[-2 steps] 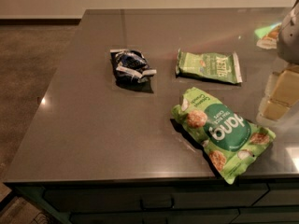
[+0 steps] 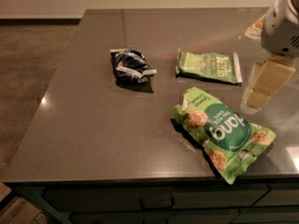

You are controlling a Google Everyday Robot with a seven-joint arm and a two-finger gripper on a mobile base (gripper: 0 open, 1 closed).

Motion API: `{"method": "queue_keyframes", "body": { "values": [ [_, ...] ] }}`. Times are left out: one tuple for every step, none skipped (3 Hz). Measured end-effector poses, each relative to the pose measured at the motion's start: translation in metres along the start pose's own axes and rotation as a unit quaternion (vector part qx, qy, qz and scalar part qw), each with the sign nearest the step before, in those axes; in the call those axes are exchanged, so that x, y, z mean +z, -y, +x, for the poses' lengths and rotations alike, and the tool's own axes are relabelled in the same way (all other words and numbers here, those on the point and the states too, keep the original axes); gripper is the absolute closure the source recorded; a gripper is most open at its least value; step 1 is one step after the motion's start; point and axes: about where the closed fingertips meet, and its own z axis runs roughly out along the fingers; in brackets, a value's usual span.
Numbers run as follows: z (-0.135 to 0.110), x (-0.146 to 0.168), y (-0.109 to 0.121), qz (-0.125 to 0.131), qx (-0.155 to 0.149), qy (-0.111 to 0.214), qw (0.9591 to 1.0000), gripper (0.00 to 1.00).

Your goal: Pick blue chip bag

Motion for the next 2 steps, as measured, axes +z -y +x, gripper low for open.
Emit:
{"method": "queue_keyframes", "body": {
  "values": [
    [-0.037,0.015,0.021,0.014,-0.003,0.025,0.9996,0.0],
    [-0.08,0.031,0.04,0.017,-0.011,0.053,0.9984,0.0]
  ]
}}
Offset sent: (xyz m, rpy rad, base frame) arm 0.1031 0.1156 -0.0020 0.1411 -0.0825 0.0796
